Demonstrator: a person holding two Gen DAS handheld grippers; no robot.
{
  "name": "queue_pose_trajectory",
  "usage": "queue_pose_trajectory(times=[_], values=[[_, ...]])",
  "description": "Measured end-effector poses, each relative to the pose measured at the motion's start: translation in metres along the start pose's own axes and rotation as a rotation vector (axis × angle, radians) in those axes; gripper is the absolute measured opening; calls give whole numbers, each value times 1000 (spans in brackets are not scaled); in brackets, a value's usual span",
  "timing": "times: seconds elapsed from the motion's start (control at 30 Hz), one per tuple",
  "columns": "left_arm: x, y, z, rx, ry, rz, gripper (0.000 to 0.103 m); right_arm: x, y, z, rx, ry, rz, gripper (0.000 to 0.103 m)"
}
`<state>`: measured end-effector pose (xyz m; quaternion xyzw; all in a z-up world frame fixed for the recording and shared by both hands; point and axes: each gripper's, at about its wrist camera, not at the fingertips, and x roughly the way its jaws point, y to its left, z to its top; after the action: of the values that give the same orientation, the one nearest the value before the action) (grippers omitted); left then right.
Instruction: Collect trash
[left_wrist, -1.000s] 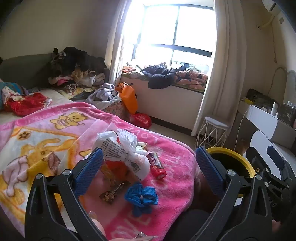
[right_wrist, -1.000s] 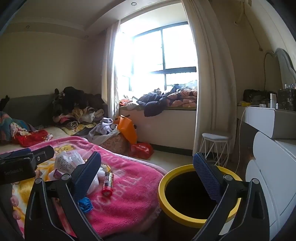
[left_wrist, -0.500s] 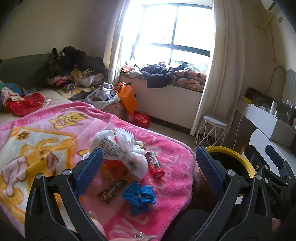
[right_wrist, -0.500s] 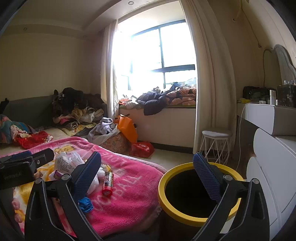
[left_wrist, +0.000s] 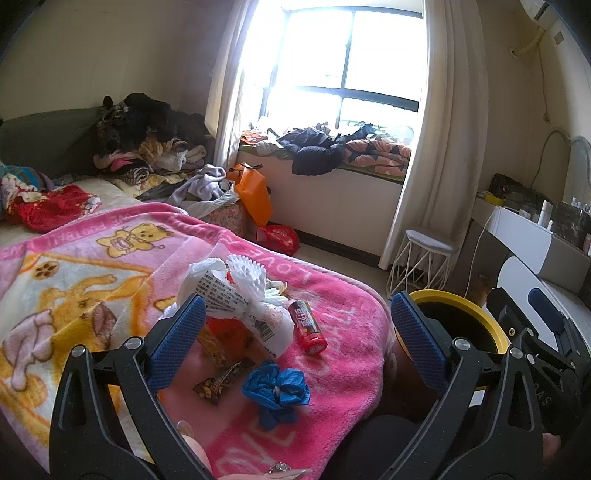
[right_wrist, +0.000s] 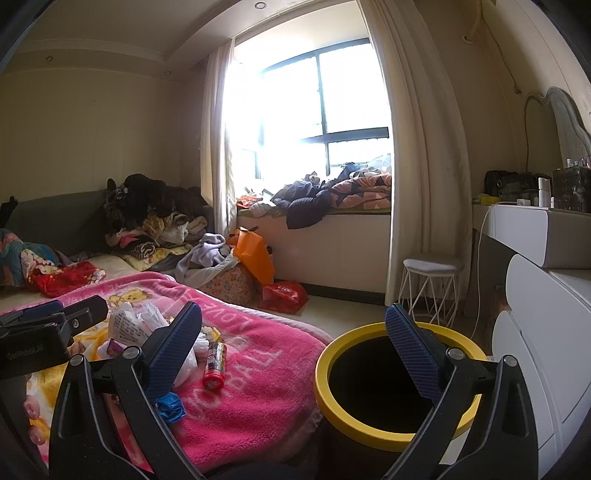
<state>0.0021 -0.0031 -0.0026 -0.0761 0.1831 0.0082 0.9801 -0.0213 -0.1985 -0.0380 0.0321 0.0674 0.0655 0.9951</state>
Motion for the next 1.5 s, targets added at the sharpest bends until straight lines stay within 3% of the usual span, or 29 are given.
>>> queue_pose_trajectory(times=[0.9, 1.17, 1.5], values=[[4, 4, -6, -13, 14, -21, 92, 6, 1, -8, -11, 39, 12, 97], [9, 30, 3, -53, 5, 36, 92, 15, 14, -7, -46, 84, 95, 97], [17, 67, 14, -108, 1, 122, 92, 54, 48, -8, -81, 205, 220, 97]])
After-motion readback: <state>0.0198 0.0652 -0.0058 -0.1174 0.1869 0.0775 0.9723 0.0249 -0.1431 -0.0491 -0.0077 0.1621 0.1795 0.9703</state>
